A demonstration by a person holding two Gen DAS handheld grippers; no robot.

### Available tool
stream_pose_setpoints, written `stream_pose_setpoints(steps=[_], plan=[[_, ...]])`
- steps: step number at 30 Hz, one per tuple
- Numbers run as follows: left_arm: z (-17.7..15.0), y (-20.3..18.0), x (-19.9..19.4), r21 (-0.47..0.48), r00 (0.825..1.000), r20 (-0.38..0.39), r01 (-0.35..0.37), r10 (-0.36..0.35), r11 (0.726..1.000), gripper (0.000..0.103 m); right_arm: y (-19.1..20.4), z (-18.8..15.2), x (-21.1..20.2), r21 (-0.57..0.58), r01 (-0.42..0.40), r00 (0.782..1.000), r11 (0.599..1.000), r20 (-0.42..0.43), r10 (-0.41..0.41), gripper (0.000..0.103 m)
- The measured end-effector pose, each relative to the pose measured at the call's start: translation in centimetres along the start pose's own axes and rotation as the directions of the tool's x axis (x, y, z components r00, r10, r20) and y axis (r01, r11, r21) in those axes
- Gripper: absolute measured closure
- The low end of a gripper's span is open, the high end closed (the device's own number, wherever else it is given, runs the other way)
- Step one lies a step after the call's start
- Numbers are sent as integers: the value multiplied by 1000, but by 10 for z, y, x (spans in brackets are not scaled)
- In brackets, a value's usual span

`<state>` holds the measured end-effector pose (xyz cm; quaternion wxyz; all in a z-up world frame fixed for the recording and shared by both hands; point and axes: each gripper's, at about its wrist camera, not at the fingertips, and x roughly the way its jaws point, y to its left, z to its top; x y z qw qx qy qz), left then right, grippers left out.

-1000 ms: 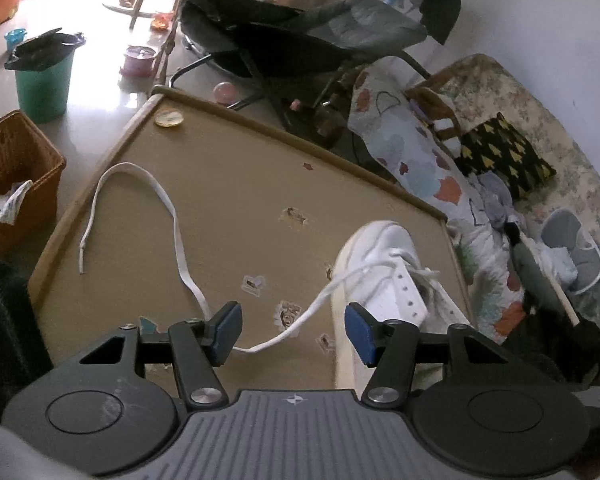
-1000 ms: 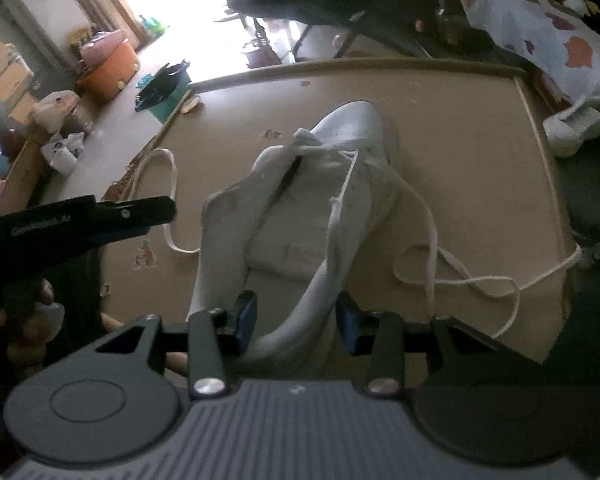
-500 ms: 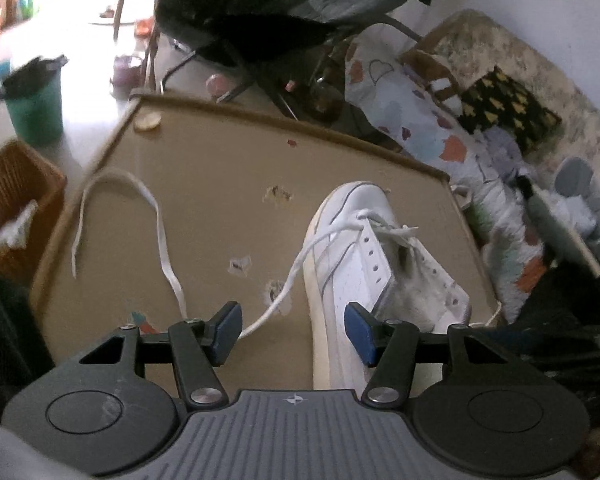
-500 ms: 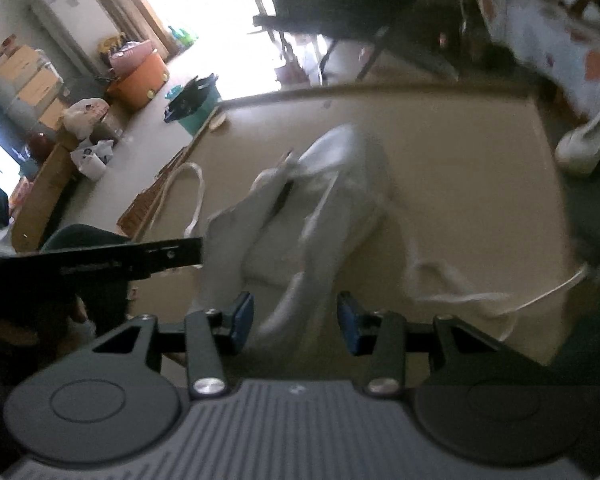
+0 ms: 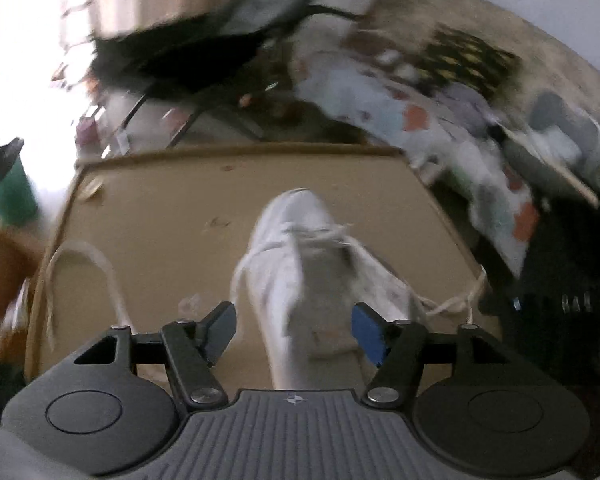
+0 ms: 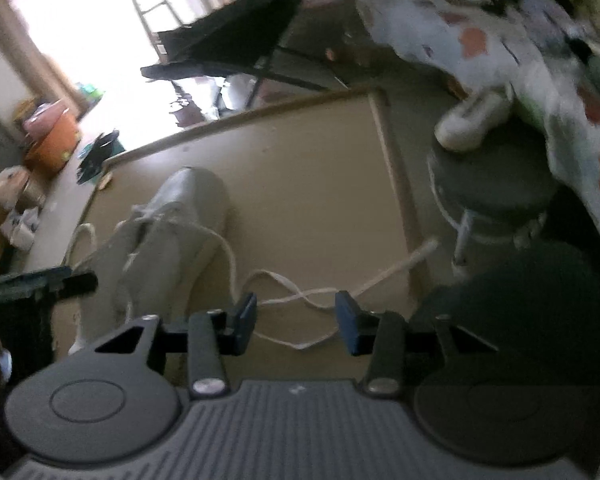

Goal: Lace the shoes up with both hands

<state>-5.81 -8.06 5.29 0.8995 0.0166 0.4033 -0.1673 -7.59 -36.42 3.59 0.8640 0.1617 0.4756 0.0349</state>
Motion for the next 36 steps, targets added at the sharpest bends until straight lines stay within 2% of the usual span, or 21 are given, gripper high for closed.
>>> stream_pose_setpoints(steps=[1,3,4,7,10,12,17,20,22,23,26,29,32,34,36], plan=[[0,-5,6,46,1000,-23,-15,16,999,45,-2,-1,1,11,-4,1000,1000,-1,4,62],[-1,-8,15,99,998,-62,-23,30,995,76,-4,-3,-1,23,-18,1000,1000,7,18,62],[0,-4,18,91,997,-78,-20,27,996,80,-5,-3,-1,28,-24,1000,999,10,24,62],[2,5,21,83,993,-118,-3,12,997,79,-7,-5,-2,34,-42,999,999,11,42,62],[4,10,20,135,992,-129,3,15,991,79,-6,-5,0,30,-56,998,998,4,56,62],[3,14,20,162,992,-129,9,13,987,74,-5,-4,1,23,-58,998,998,1,58,62],[-4,27,19,151,997,-80,28,-16,988,66,-11,-2,1,84,-5,1000,996,25,3,63],[-16,35,18,46,999,-29,30,-28,998,51,-18,6,4,121,49,998,991,43,-55,63],[-25,44,18,-54,999,1,47,-47,997,51,-20,12,11,126,108,993,986,31,-112,63],[-31,51,19,-116,997,20,79,-77,990,50,-21,13,14,129,124,991,984,24,-128,63],[-46,75,23,-284,982,67,186,-174,941,48,-24,18,26,139,172,985,975,3,-175,63],[-55,89,31,-383,964,90,264,-249,885,47,-20,18,36,114,220,975,969,-19,-219,64],[-57,87,31,-376,965,100,264,-244,888,46,-12,16,43,71,262,965,963,-29,-260,70],[-57,85,31,-366,966,104,259,-237,894,46,-8,14,47,46,279,960,959,-43,-277,79],[-57,84,31,-375,965,106,261,-238,890,46,-5,13,52,25,289,956,957,-59,-287,80]])
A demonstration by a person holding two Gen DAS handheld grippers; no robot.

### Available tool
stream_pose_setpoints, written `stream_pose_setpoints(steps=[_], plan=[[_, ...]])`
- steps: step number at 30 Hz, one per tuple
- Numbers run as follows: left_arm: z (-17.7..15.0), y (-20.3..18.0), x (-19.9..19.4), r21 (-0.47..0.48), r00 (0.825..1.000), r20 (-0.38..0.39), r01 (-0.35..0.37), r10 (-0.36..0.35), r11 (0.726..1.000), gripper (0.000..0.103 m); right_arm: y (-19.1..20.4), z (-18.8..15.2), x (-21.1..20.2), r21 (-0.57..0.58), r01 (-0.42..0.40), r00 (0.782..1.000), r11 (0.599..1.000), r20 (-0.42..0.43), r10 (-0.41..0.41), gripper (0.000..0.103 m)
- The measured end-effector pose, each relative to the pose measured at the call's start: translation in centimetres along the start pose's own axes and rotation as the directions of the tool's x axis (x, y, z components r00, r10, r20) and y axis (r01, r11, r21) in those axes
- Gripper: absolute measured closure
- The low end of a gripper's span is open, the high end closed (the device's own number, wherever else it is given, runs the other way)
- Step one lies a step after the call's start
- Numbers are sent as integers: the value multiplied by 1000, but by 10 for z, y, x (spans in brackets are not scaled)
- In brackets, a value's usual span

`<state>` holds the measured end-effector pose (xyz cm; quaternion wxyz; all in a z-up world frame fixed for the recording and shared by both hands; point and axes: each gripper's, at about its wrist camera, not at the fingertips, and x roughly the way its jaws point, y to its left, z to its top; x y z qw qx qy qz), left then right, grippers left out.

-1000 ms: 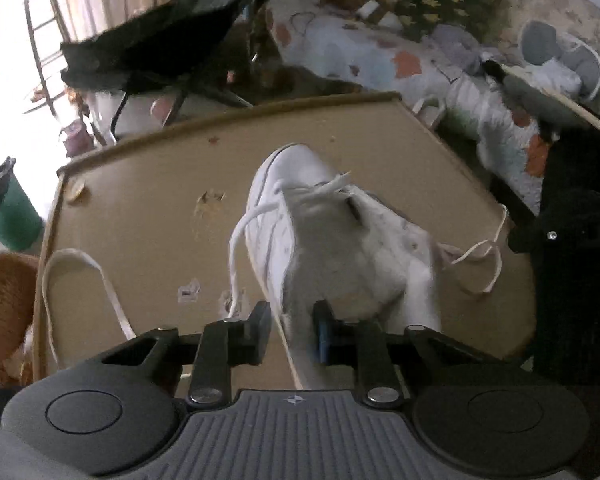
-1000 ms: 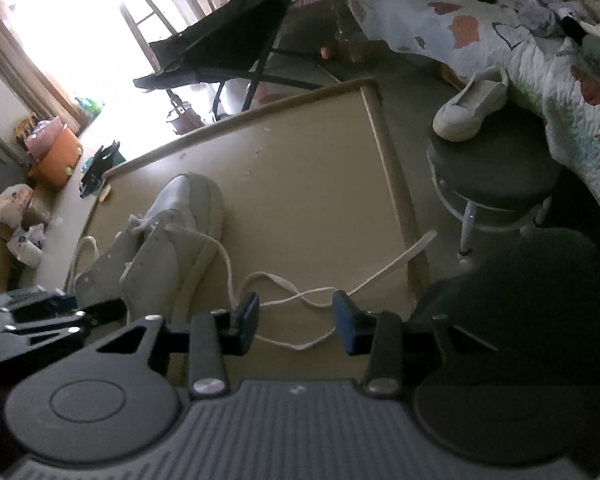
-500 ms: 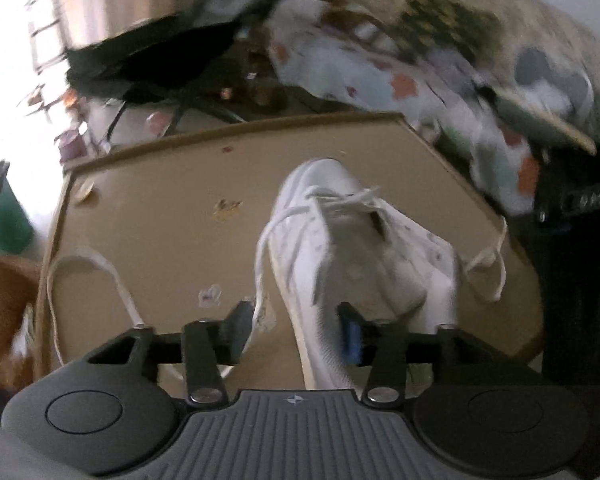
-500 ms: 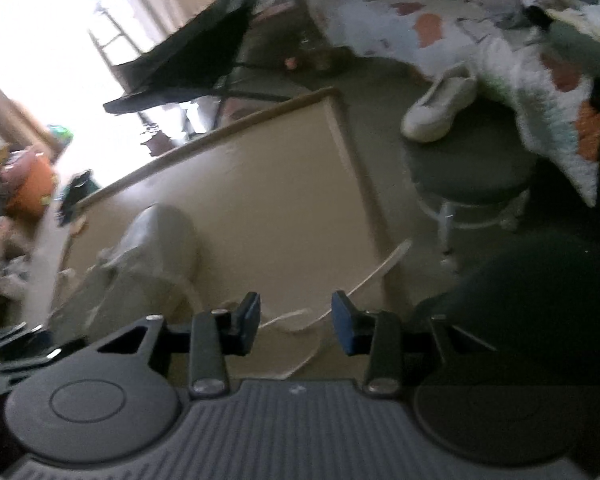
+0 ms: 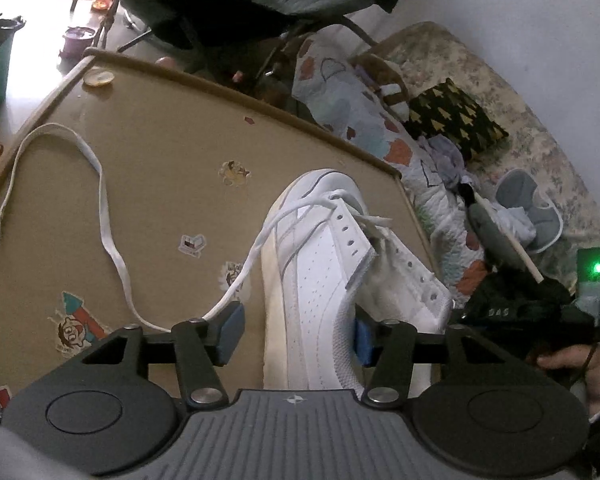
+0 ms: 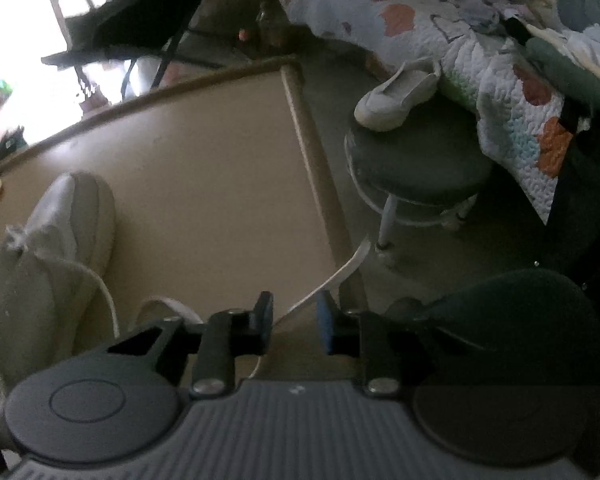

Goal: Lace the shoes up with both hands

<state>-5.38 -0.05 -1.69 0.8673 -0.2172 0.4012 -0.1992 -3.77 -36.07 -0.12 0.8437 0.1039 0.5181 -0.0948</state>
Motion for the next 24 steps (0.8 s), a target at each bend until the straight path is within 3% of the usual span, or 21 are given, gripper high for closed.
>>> stream_pose_setpoints(steps=[5,6,11,17,20,24], plan=[[-3,0,-12,-30,1000,24,8,-7,1000,46,11,-6,1,-53,10,1000,999,15,-9,82],[-4,0,-14,-33,1000,29,9,-8,999,46,13,-8,0,-64,4,1000,998,19,-3,87],[-8,0,-23,-44,999,44,13,-11,999,44,30,-21,-6,-143,-129,991,981,15,133,95],[-9,-3,-23,-43,999,46,7,-5,999,44,70,-36,-13,-360,-287,957,888,-68,282,96],[-9,-4,-23,-45,999,47,4,-1,999,42,84,-42,-17,-410,-272,962,870,-97,255,94],[-9,-4,-21,-54,999,46,0,3,999,39,77,-40,-25,-357,-250,968,900,-82,237,88]])
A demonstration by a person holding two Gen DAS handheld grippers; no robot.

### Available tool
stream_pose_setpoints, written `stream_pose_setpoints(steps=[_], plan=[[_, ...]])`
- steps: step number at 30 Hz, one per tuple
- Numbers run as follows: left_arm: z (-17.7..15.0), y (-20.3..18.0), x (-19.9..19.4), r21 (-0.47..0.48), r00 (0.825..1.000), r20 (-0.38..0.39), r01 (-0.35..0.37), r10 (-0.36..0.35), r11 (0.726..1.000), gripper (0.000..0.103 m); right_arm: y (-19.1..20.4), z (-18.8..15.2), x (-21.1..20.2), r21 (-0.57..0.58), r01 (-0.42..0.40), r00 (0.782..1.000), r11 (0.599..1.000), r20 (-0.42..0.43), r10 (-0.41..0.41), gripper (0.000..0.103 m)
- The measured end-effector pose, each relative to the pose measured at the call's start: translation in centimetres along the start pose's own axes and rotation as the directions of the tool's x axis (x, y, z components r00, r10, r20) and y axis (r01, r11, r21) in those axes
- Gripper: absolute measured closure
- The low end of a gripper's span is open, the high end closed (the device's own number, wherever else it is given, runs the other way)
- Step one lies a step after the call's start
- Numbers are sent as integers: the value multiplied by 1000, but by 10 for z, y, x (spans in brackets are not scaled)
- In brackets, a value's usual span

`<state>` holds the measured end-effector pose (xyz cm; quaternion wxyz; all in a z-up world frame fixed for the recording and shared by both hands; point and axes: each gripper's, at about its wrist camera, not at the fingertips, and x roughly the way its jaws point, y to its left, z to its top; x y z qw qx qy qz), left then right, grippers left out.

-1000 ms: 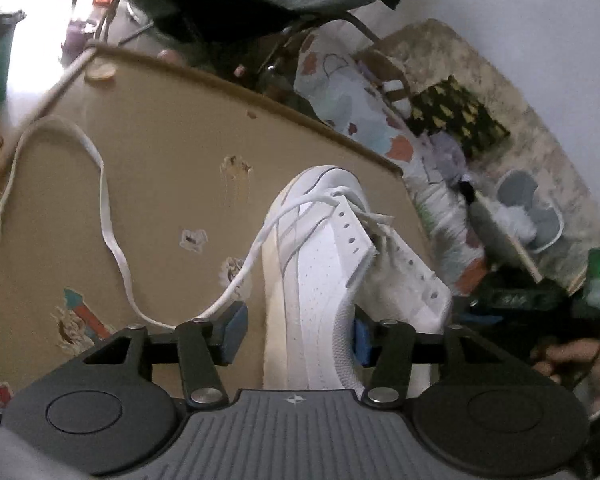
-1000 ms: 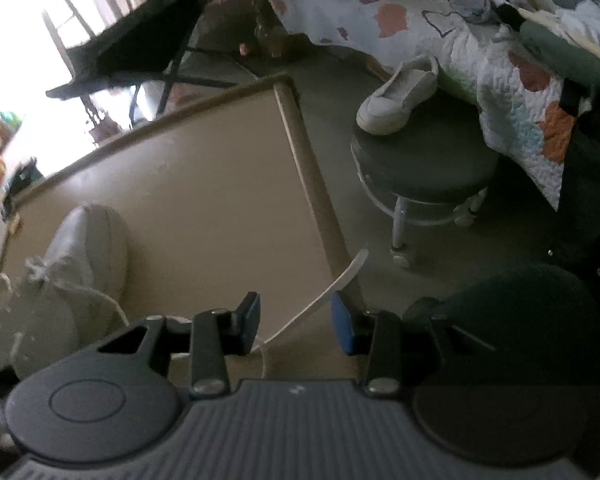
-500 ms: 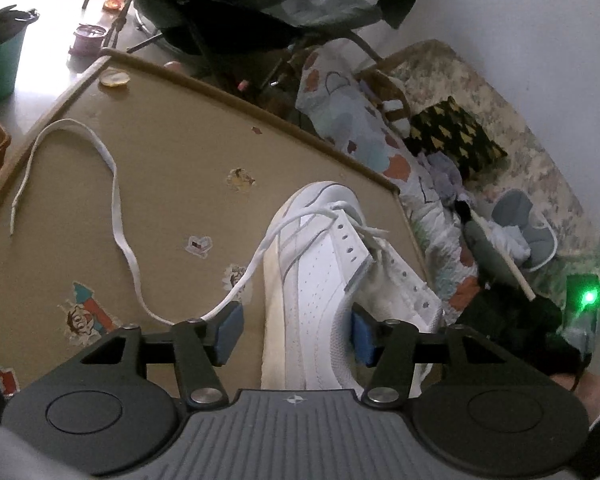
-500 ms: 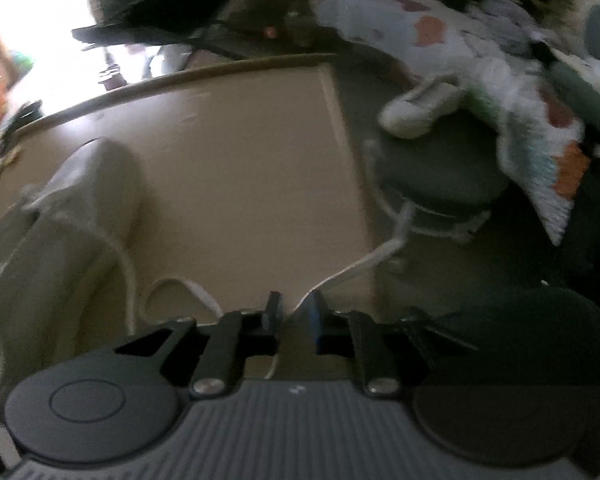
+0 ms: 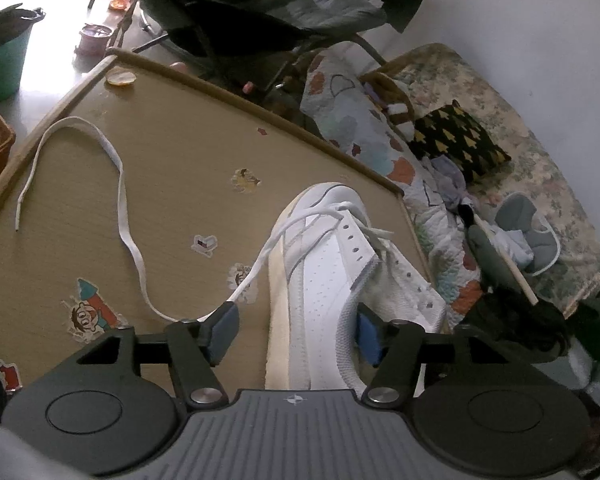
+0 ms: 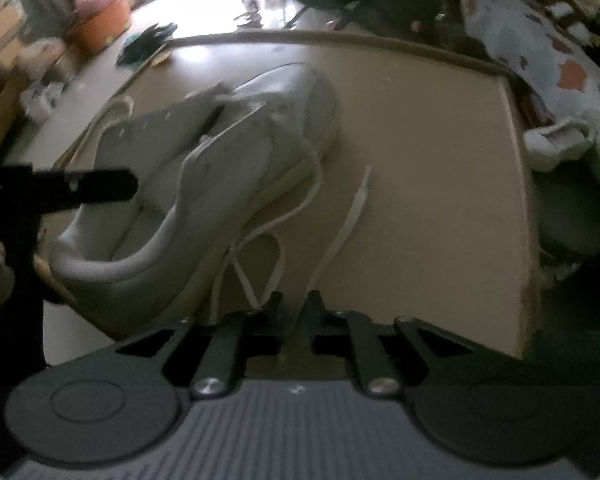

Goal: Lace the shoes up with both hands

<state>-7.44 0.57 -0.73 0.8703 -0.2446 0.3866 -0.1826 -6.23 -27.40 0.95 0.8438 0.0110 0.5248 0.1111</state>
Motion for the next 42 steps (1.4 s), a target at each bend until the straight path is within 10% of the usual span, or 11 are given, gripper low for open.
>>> stream_pose_setpoints(steps=[9,21,28,42], plan=[[0,6,6,-49,1000,-16,18,-18,999,39,-39,7,-11,223,23,982,974,176,-64,71],[-3,10,16,-81,999,-28,35,-37,996,38,-24,26,29,91,97,984,991,141,-109,72],[-4,8,18,-79,999,-29,31,-33,996,37,-10,20,28,-2,135,981,991,139,-133,101],[14,-10,-21,-249,980,80,198,-184,948,37,12,-1,-65,-130,149,914,980,395,-87,102]])
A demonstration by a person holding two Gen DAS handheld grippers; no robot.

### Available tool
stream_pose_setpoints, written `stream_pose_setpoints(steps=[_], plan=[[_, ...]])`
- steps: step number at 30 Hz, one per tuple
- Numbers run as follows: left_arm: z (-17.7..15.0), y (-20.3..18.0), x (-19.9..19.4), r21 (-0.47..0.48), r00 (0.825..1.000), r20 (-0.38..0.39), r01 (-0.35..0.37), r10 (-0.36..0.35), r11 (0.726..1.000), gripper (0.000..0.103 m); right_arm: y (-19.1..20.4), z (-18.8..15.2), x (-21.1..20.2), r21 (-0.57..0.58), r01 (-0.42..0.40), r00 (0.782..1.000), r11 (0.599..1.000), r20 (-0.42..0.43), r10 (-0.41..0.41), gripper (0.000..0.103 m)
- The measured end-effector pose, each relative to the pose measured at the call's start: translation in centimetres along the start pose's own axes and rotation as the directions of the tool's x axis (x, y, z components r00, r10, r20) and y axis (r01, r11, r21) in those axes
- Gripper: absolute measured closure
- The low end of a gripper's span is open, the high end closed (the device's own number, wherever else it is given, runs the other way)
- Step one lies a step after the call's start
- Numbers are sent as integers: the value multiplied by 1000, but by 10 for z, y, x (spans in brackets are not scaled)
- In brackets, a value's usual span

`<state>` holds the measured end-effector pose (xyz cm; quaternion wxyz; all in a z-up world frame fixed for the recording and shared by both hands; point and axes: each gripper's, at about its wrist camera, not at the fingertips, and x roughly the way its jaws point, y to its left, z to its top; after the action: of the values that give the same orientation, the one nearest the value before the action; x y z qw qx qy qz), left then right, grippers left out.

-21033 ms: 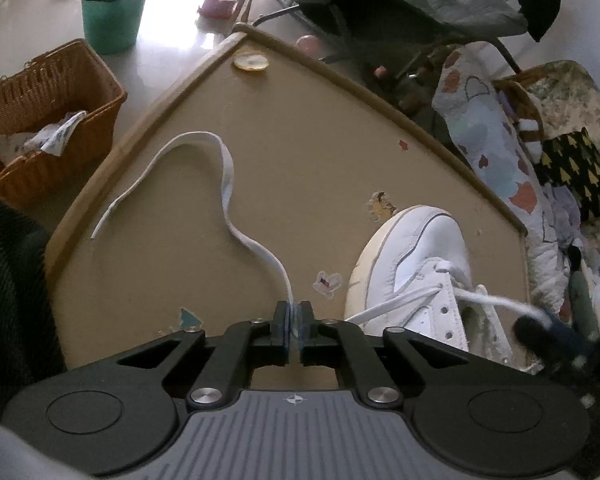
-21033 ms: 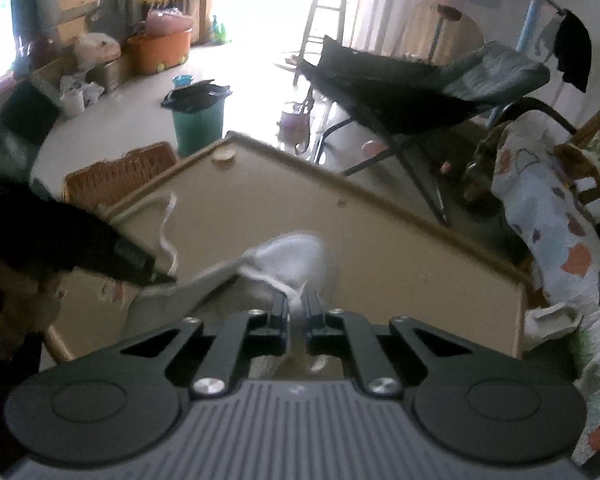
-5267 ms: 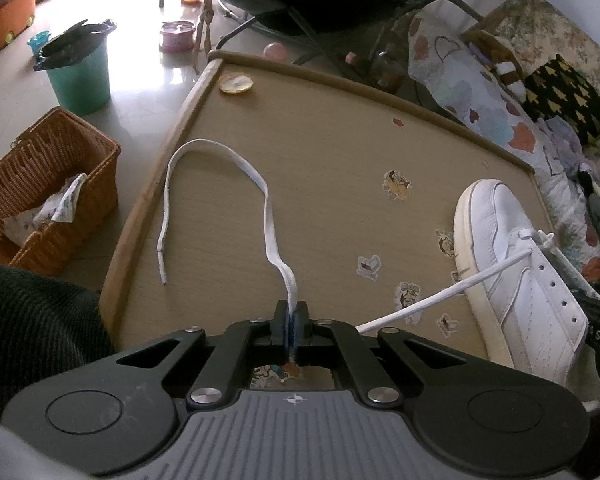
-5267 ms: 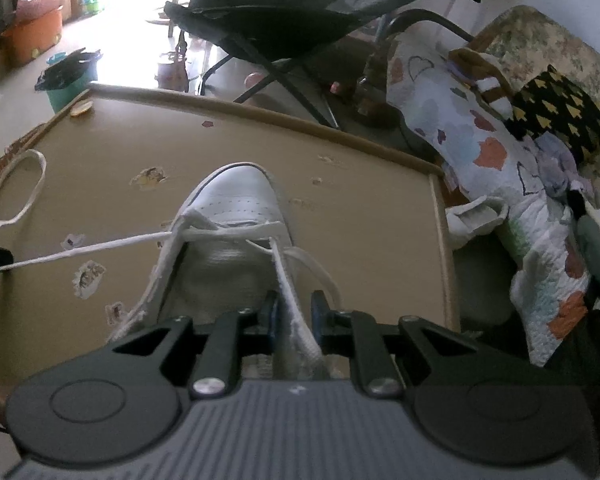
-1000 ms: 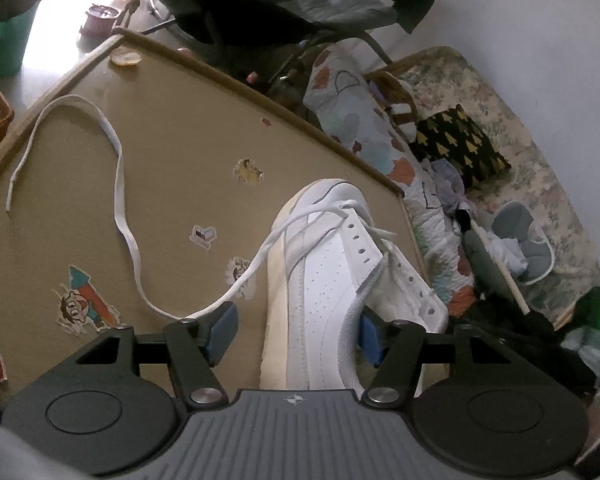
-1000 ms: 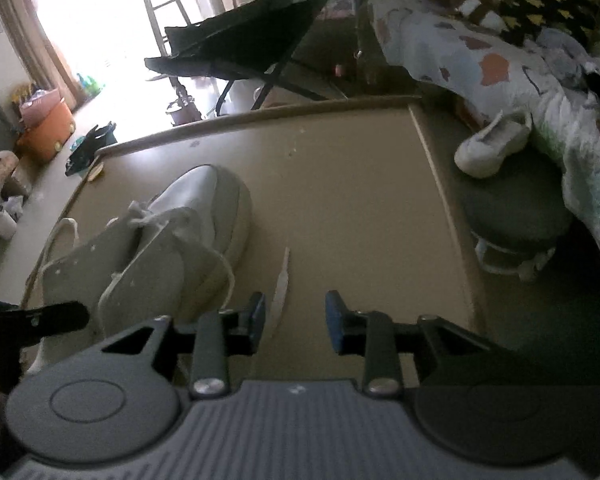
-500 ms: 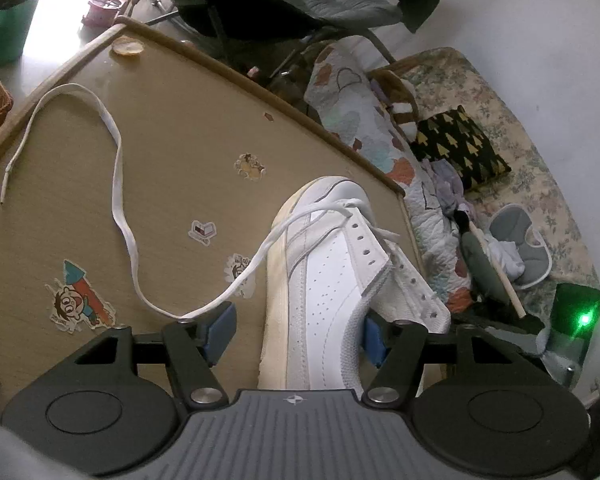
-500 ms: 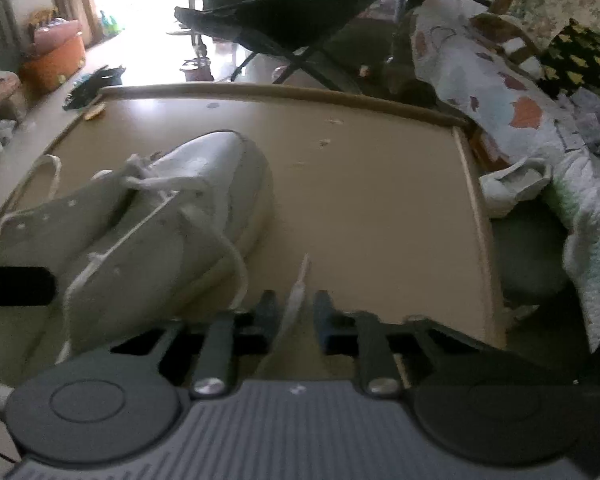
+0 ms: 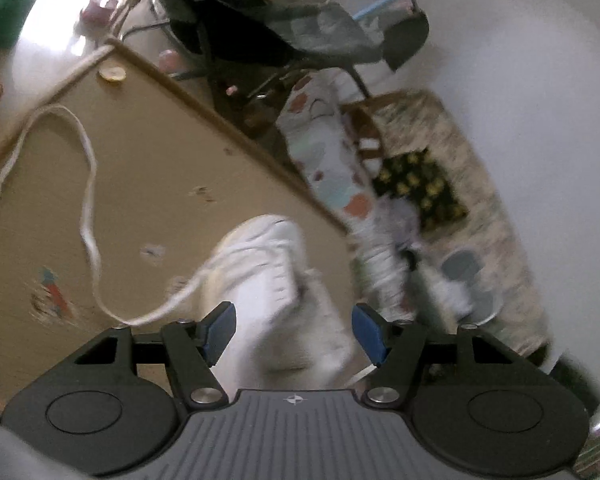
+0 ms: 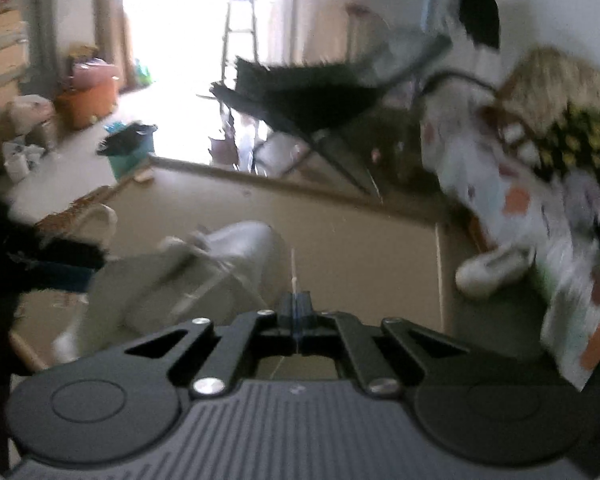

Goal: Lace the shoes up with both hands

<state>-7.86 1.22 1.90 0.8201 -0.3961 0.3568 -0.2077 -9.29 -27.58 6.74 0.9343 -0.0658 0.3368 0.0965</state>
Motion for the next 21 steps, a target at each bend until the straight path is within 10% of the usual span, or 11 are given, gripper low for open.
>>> stream_pose_setpoints(steps=[11,21], plan=[[-24,-28,33,-210,991,-75,96,-114,973,38,35,4,-34,-102,-133,990,986,38,137,102],[-40,-31,37,-184,991,-58,111,-123,977,41,42,3,-31,-115,-202,979,973,11,204,102]])
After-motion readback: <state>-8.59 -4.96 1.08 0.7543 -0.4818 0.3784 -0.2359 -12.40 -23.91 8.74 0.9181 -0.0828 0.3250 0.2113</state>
